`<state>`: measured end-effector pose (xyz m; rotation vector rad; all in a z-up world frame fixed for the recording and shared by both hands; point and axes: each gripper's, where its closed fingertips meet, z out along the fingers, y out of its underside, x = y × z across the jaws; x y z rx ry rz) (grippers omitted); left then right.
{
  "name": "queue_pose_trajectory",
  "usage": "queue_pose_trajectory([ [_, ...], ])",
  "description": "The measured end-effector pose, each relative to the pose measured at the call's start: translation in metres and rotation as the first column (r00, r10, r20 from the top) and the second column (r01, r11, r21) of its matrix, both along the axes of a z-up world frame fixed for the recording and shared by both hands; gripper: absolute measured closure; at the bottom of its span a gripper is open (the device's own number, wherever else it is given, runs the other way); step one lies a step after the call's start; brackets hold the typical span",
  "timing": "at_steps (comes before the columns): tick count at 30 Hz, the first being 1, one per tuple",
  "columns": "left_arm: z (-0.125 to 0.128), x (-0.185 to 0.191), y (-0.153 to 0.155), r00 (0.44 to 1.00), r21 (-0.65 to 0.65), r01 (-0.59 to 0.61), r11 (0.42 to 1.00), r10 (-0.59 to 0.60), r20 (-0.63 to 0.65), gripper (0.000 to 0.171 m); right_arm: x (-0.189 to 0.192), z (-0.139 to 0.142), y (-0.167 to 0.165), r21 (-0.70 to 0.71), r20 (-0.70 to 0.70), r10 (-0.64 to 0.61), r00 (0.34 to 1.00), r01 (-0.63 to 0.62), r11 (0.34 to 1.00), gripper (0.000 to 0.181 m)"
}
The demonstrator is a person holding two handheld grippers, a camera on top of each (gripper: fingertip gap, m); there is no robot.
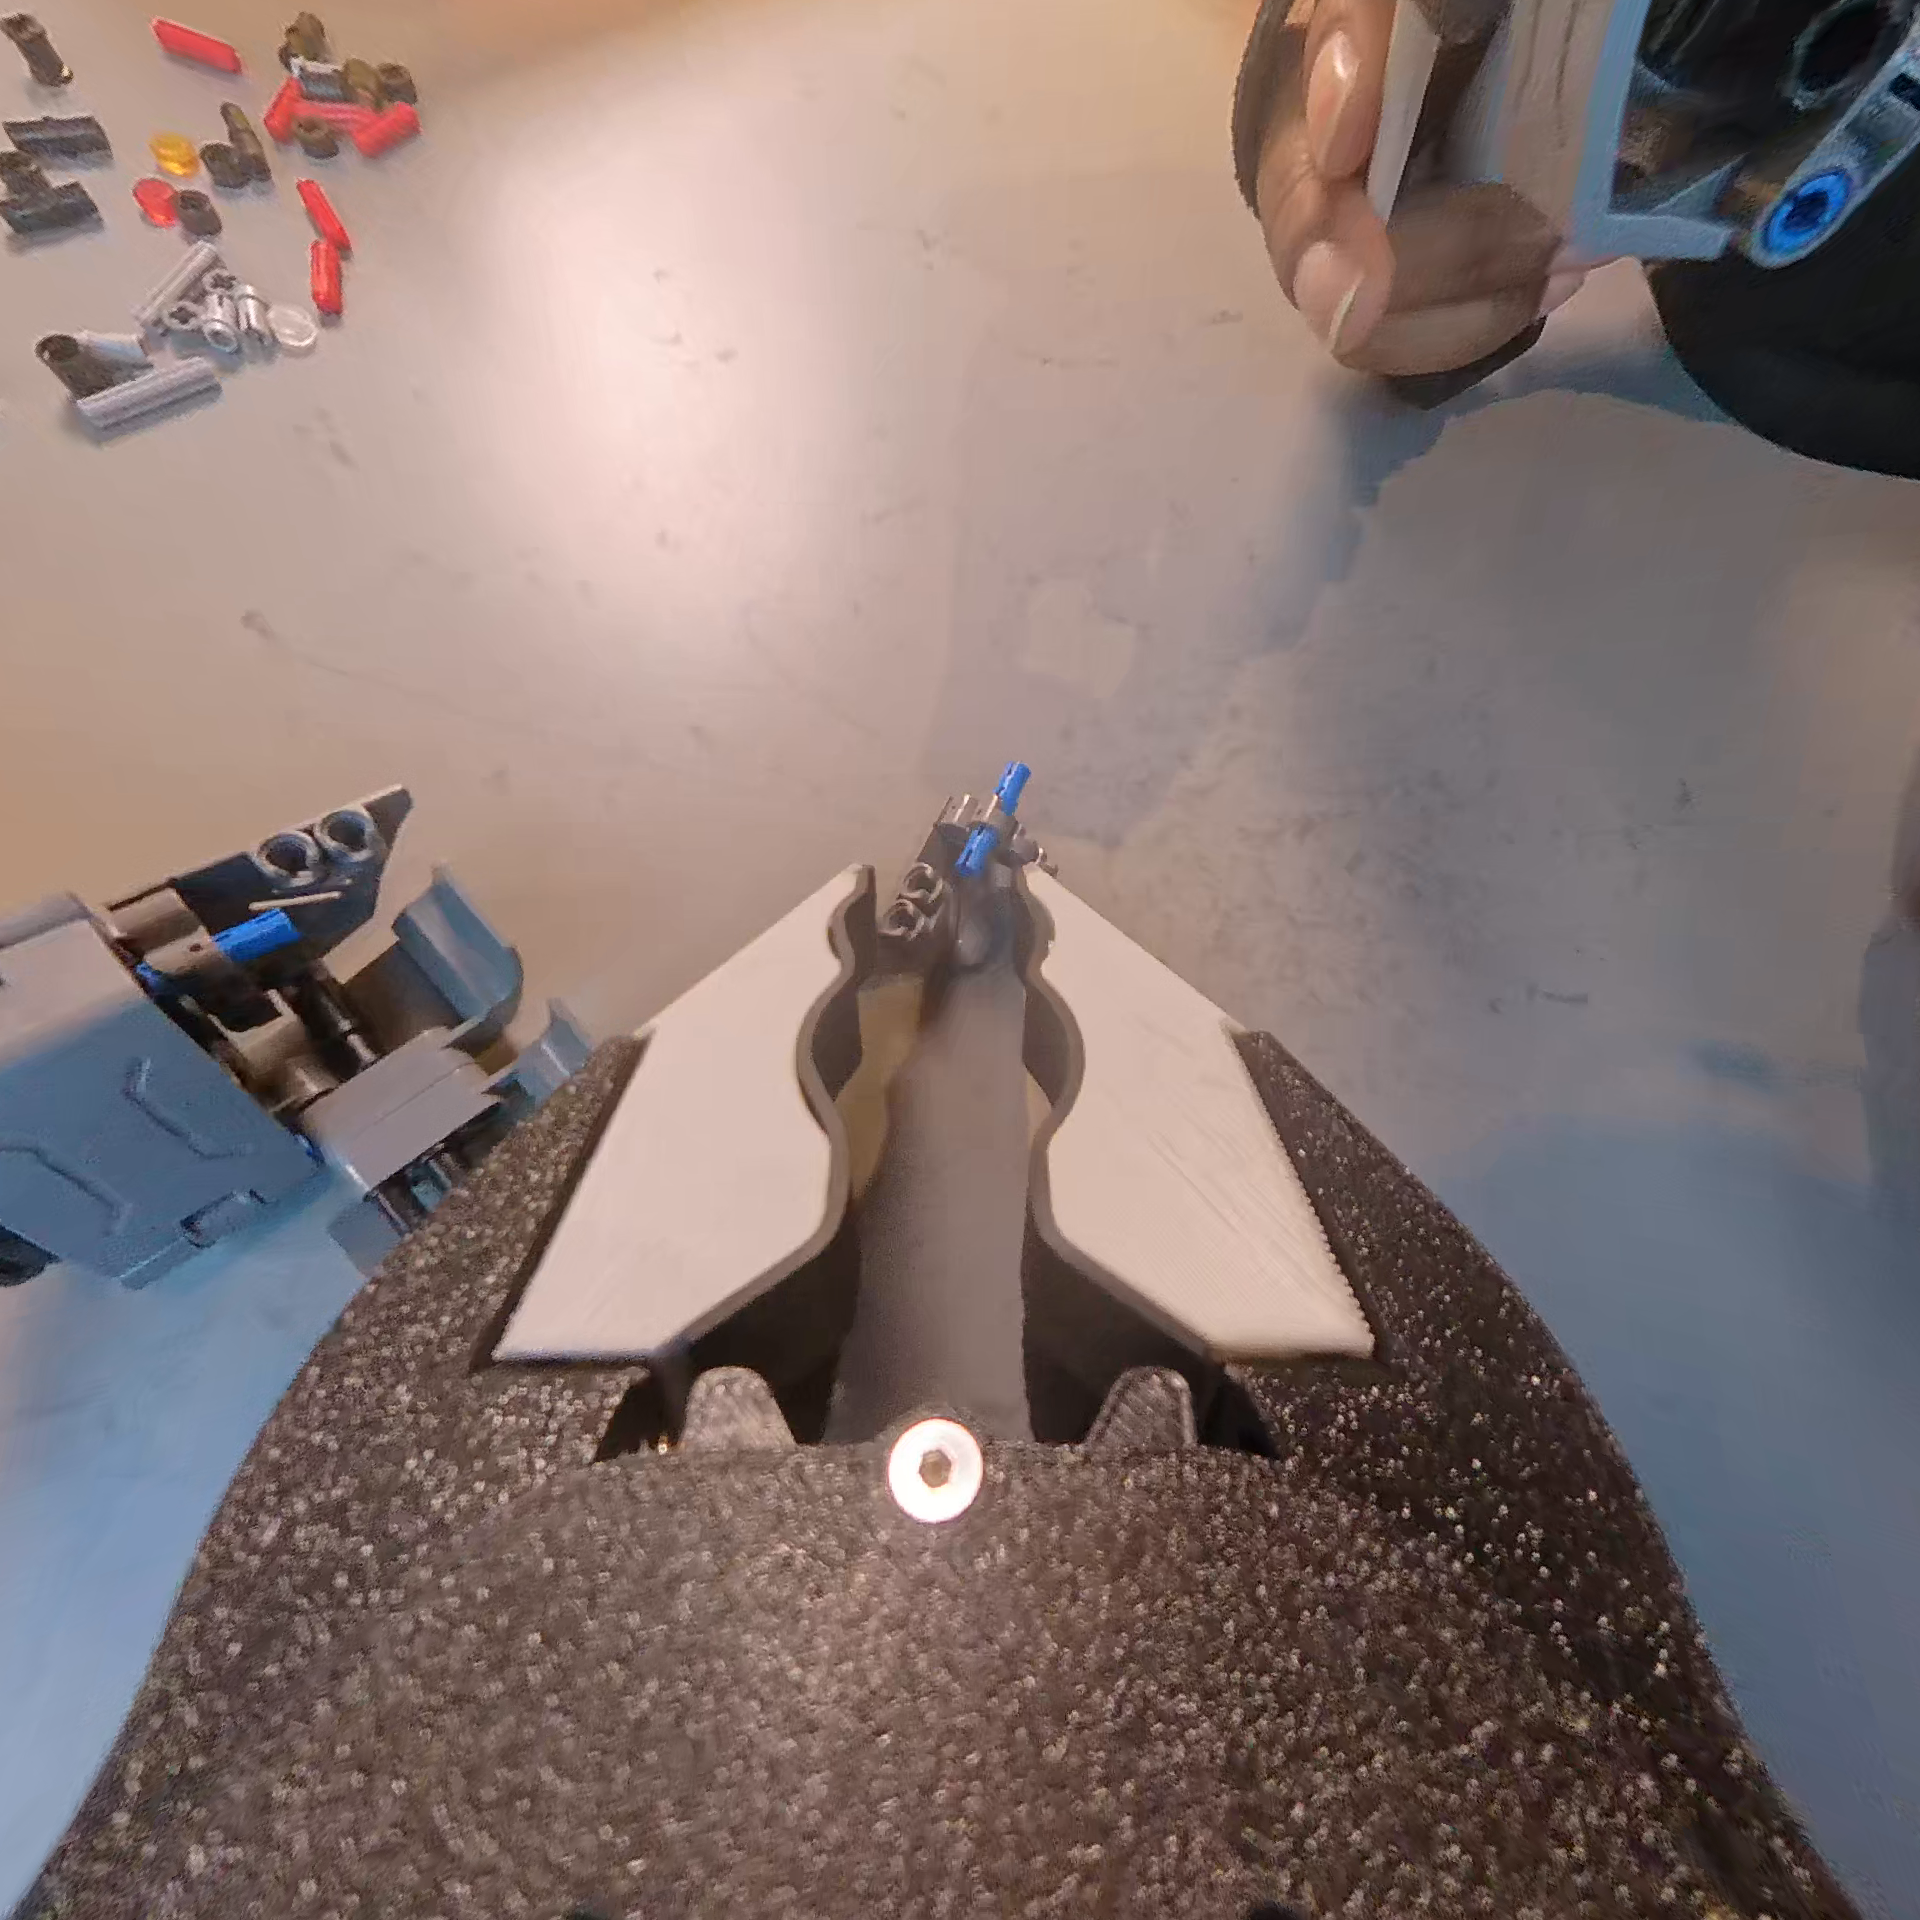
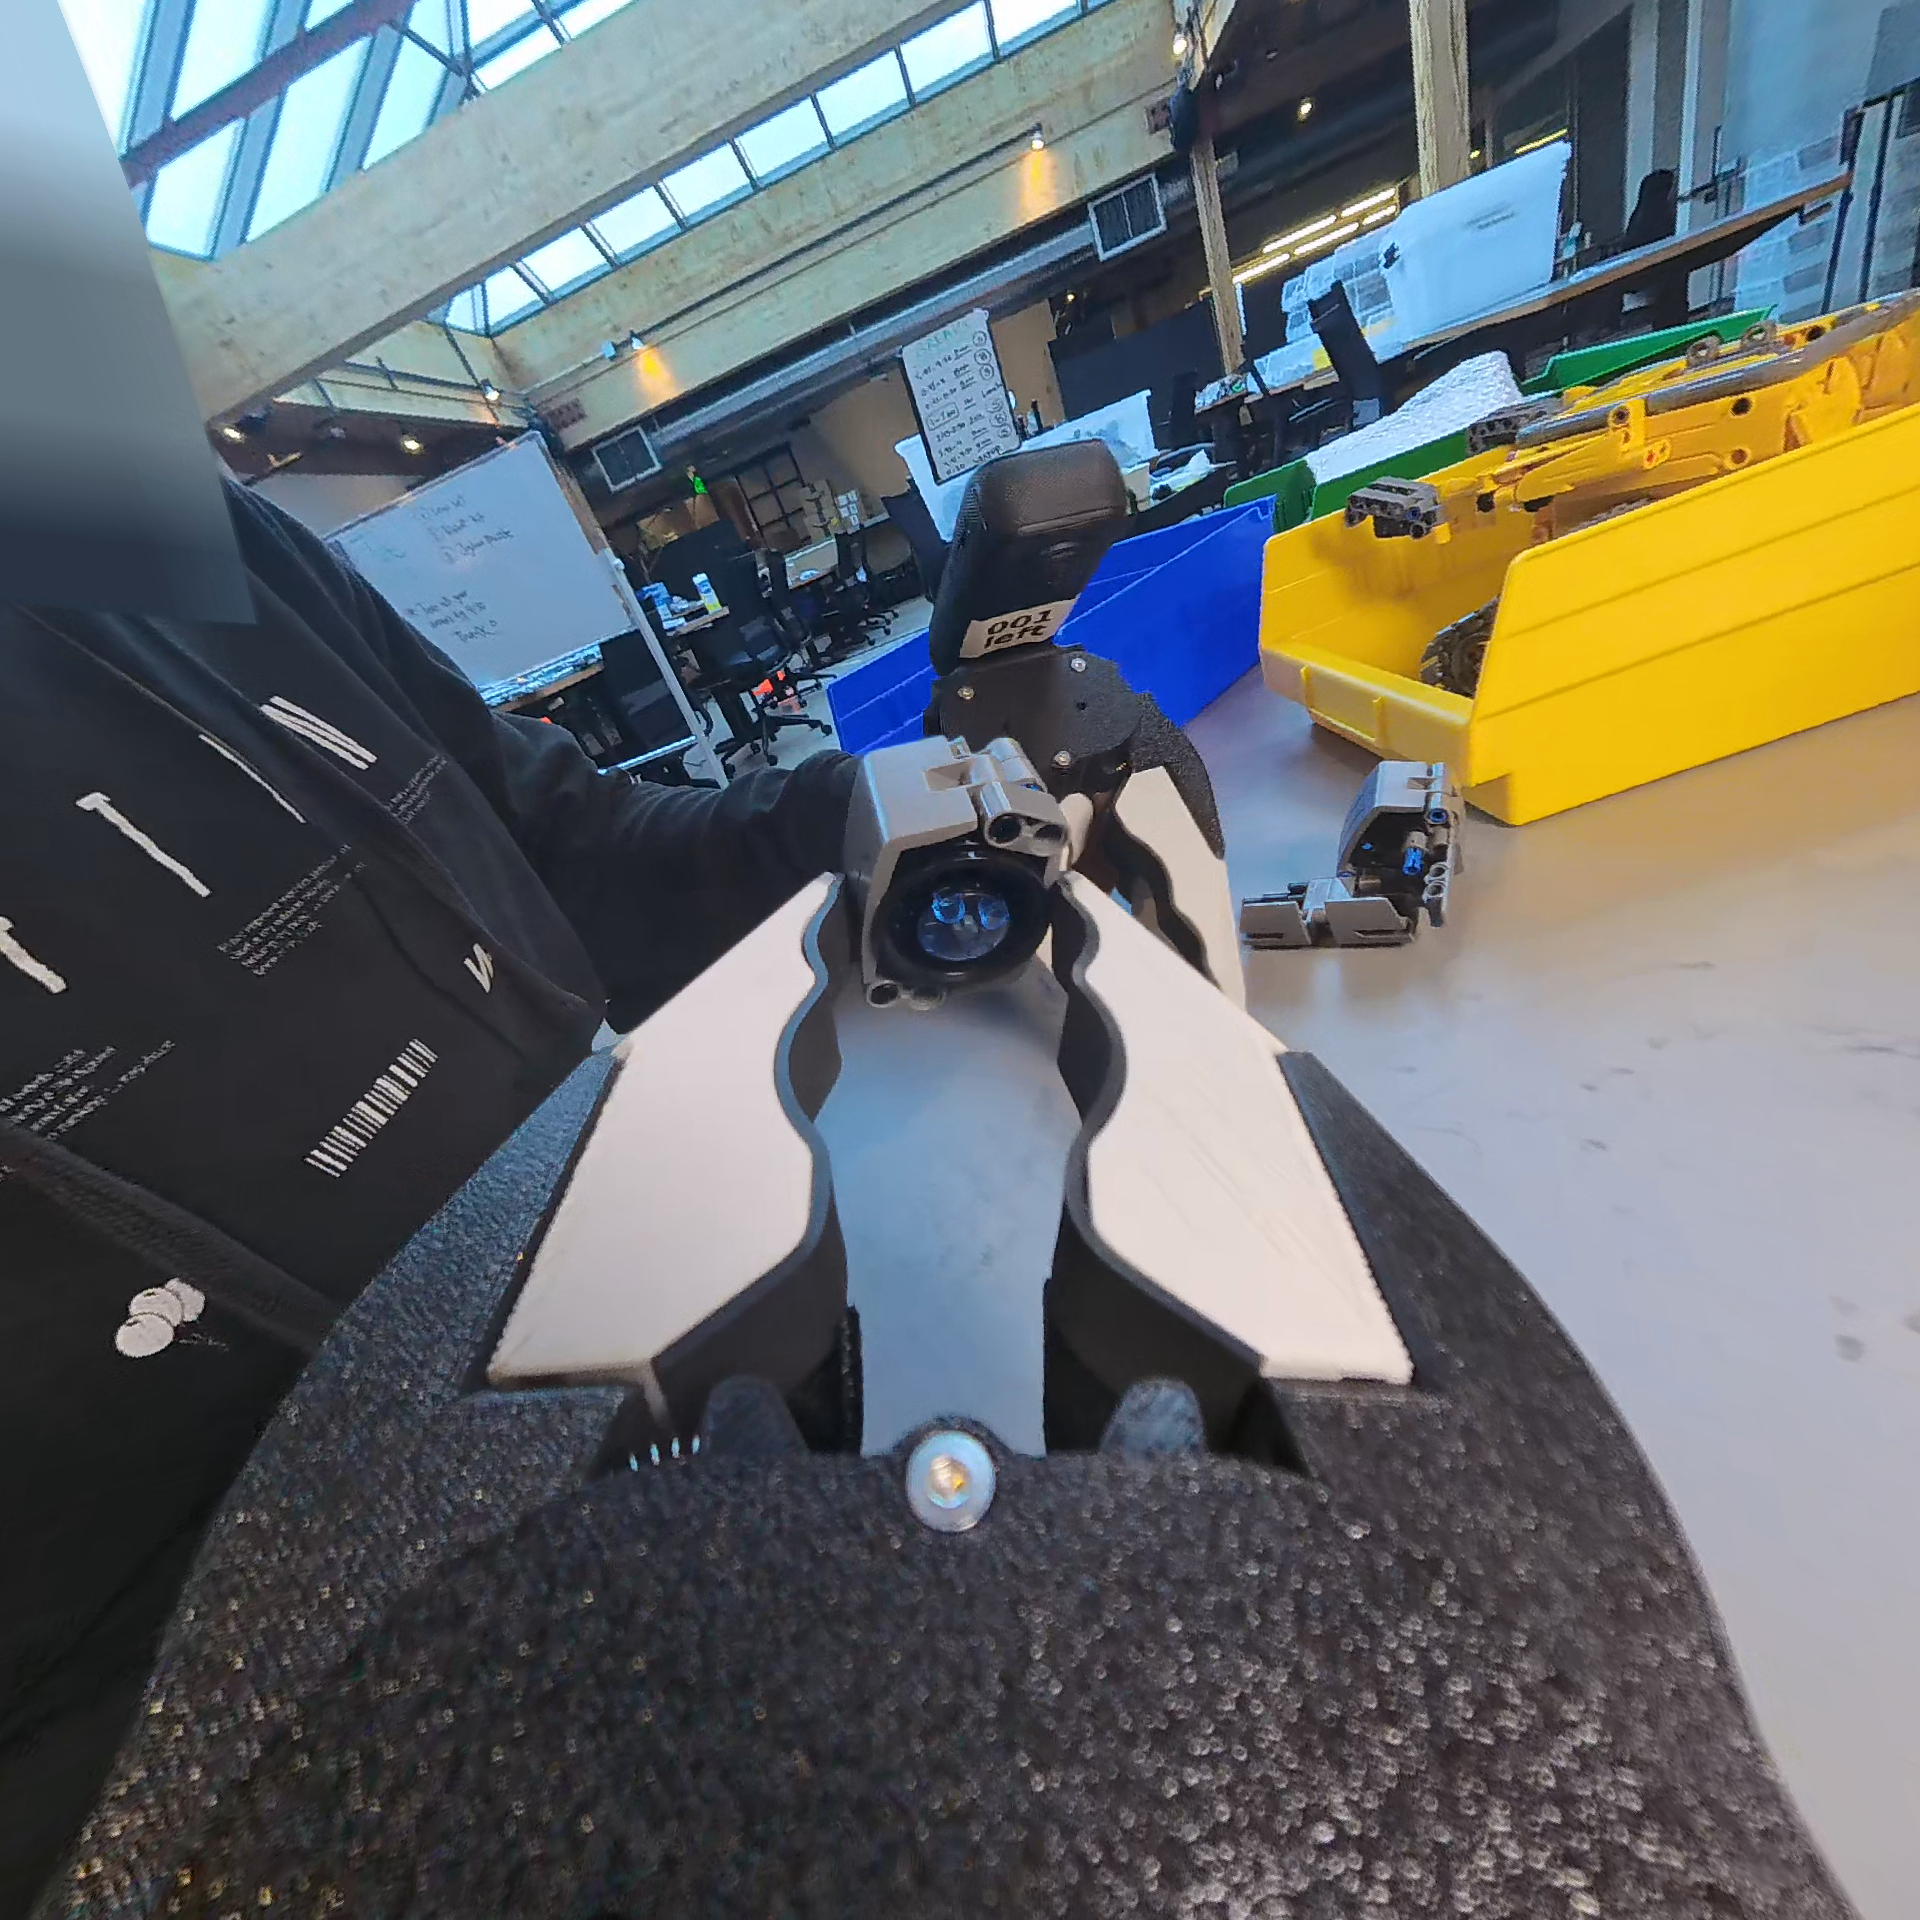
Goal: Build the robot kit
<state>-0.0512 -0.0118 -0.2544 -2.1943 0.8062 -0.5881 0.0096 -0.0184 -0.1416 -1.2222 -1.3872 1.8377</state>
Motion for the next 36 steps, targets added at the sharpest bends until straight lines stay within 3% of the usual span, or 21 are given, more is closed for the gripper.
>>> queue_pose_trajectory([
  [12,-0.005,0.004,-0.006,0.999,-0.003,0.027,1.000,-0.027,-0.037,0.163,-0.001,-0.005,0.002,0.003,0.021,-0.010,1.000,0.010,1.000,0.144],
  [30,-0.004,0.009,-0.011,0.998,-0.011,0.060,0.998,-0.060,-0.027,0.163,-0.002,-0.010,0.008,-0.022,0.043,-0.025,0.999,0.026,0.999,0.144],
  [36,0.003,0.008,-0.011,0.998,-0.017,0.054,0.998,-0.054,0.018,0.156,-0.002,-0.010,0.009,-0.021,0.041,-0.034,0.999,0.035,0.999,0.144],
])
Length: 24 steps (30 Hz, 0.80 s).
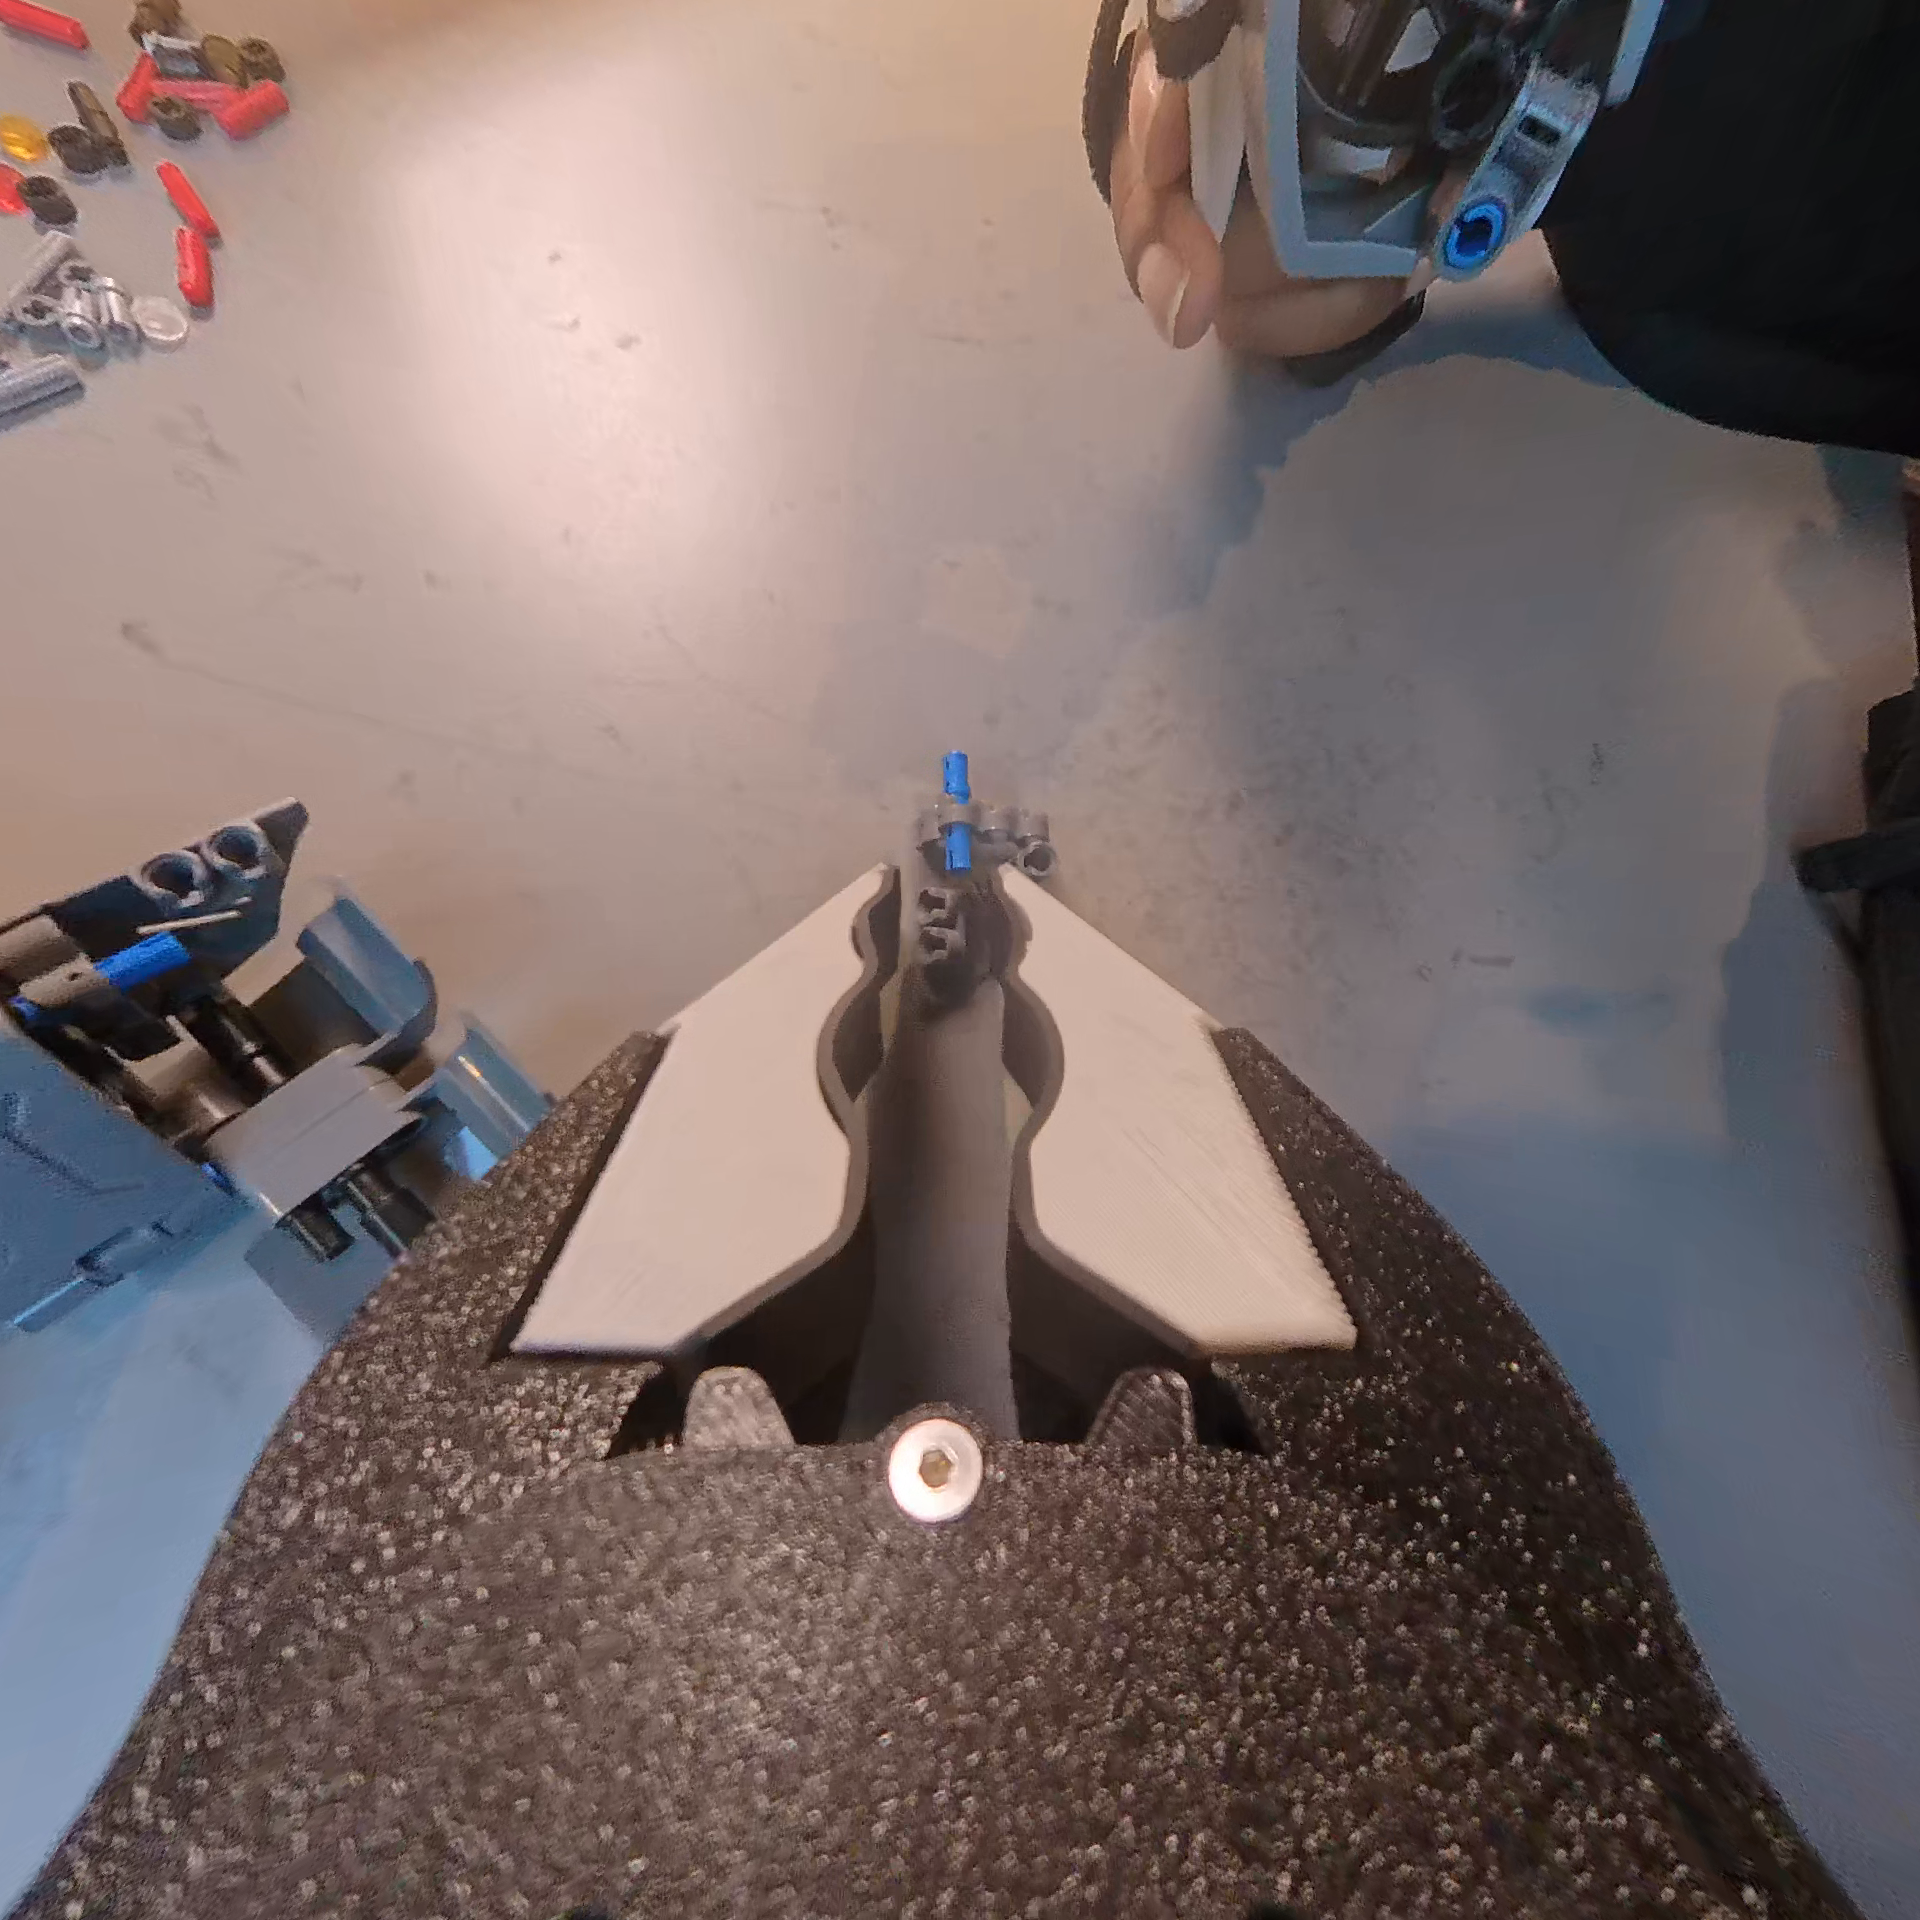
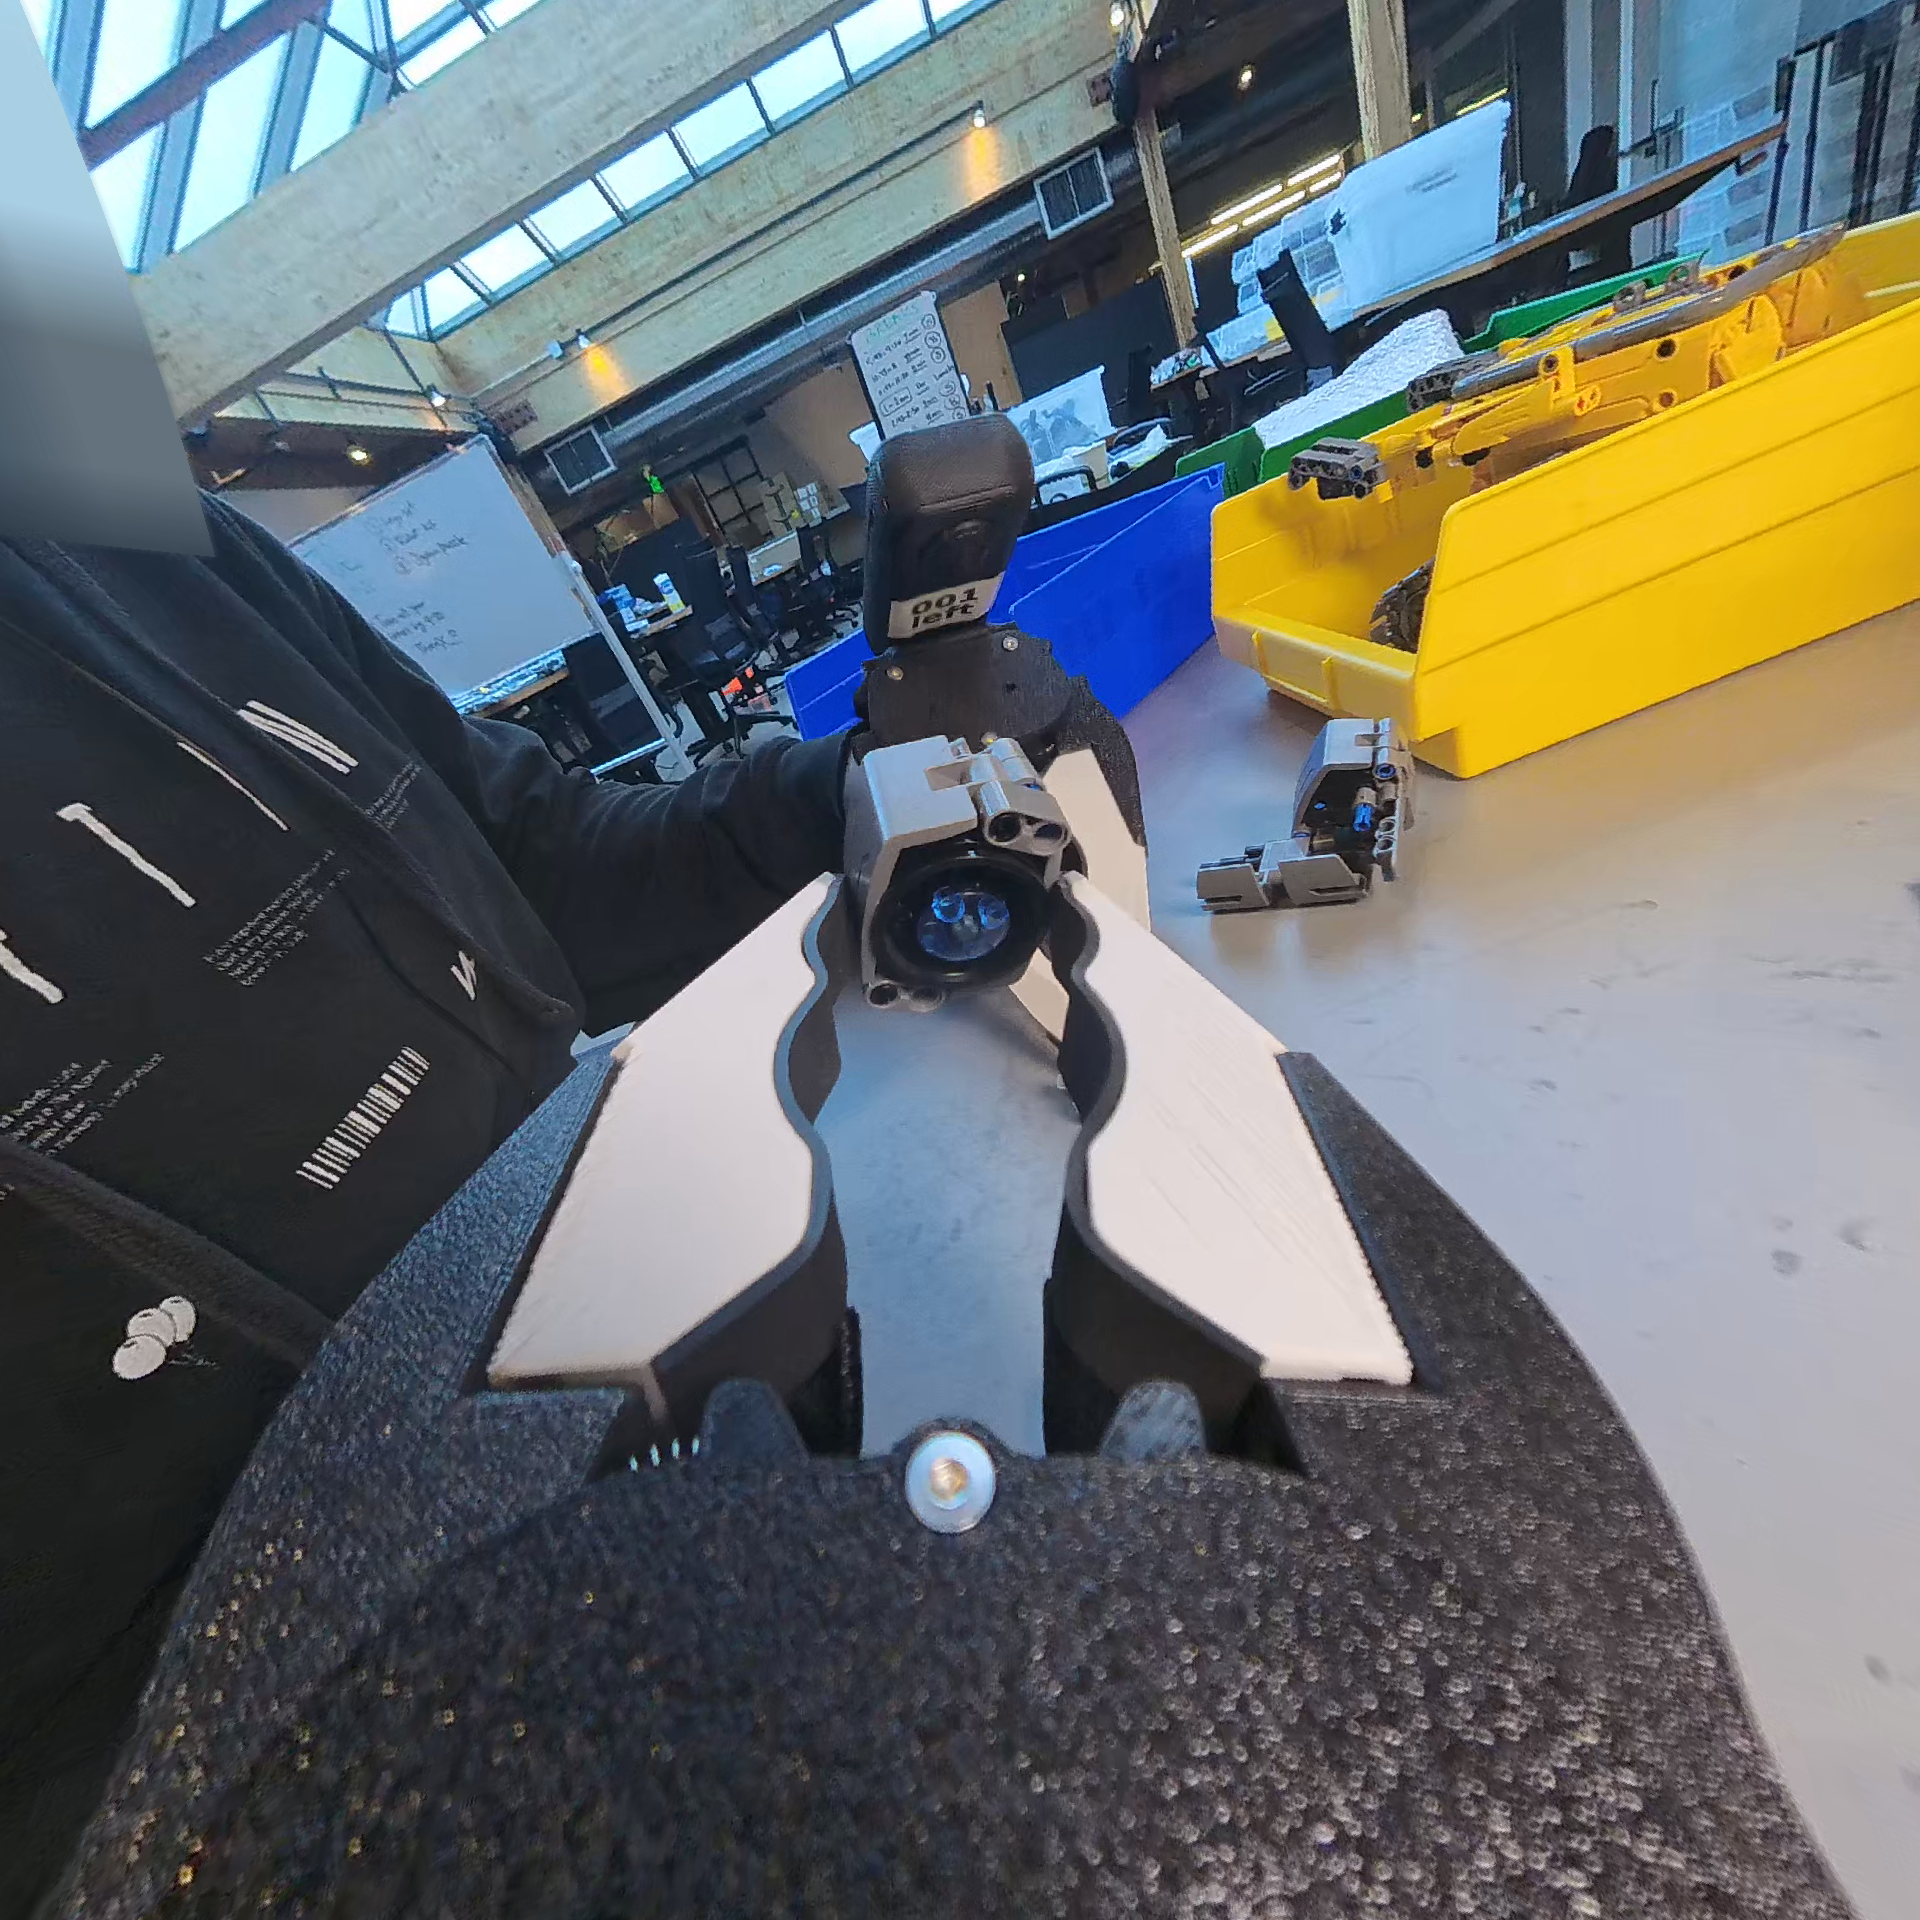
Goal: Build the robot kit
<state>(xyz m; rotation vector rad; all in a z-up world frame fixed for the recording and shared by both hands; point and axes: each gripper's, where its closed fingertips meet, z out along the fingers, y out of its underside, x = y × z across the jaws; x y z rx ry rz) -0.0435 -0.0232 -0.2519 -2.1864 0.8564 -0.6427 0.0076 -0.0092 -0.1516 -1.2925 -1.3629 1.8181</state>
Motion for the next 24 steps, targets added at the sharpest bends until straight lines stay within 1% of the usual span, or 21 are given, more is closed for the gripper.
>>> queue_pose_trajectory([
  [3,0.016,-0.002,0.004,0.996,0.020,-0.030,0.999,0.028,0.086,0.153,0.000,0.001,0.002,0.010,-0.006,-0.015,1.000,0.015,1.000,0.144],
  [5,0.034,0.001,0.006,0.979,0.033,-0.044,0.998,0.037,0.201,0.149,0.000,0.002,0.003,0.028,-0.017,-0.029,0.999,0.030,0.999,0.144],
  [6,0.044,0.004,0.007,0.961,0.038,-0.047,0.998,0.035,0.274,0.146,-0.001,0.003,0.004,0.037,-0.025,-0.037,0.999,0.038,0.999,0.144],
  [9,0.073,0.019,0.004,0.871,0.028,-0.034,0.999,0.016,0.491,0.141,-0.002,0.008,0.004,0.075,-0.072,-0.060,0.996,0.066,0.995,0.144],
  [11,0.086,0.029,0.002,0.807,0.002,-0.013,1.000,0.009,0.591,0.137,-0.001,0.012,0.002,0.124,-0.114,-0.074,0.991,0.088,0.988,0.144],
  [13,0.094,0.041,-0.003,0.749,-0.034,0.026,0.999,0.003,0.663,0.130,-0.002,0.015,0.001,0.196,-0.144,-0.099,0.985,0.126,0.973,0.144],
  [15,0.099,0.051,-0.005,0.703,-0.064,0.054,0.997,0.007,0.711,0.122,-0.004,0.011,0.001,0.350,-0.169,-0.135,0.976,0.188,0.918,0.144],
  [17,0.103,0.057,-0.004,0.669,-0.084,0.056,0.995,0.025,0.743,0.117,-0.006,0.007,-0.003,0.498,-0.189,-0.149,0.971,0.225,0.838,0.144],
  [18,0.103,0.059,-0.004,0.660,-0.091,0.056,0.994,0.031,0.751,0.117,-0.008,0.004,-0.004,0.567,-0.199,-0.158,0.967,0.246,0.787,0.144],
  [19,0.102,0.060,-0.003,0.665,-0.093,0.047,0.995,0.039,0.746,0.115,-0.009,0.003,-0.005,0.636,-0.220,-0.168,0.961,0.272,0.723,0.144],
  [20,0.101,0.060,-0.002,0.681,-0.082,0.034,0.996,0.037,0.731,0.120,-0.009,0.002,-0.007,0.688,-0.239,-0.165,0.957,0.287,0.667,0.144],
  [21,0.099,0.059,-0.002,0.700,-0.064,0.022,0.998,0.030,0.713,0.124,-0.010,0.002,-0.008,0.724,-0.247,-0.166,0.955,0.296,0.623,0.144],
  [22,0.098,0.058,-0.002,0.723,-0.043,0.015,0.999,0.019,0.690,0.124,-0.010,0.002,-0.008,0.754,-0.250,-0.170,0.953,0.302,0.584,0.144],
  [24,0.095,0.058,-0.003,0.783,0.036,0.004,0.999,-0.026,0.621,0.125,-0.010,0.001,-0.009,0.798,-0.263,-0.164,0.951,0.311,0.516,0.144],
])
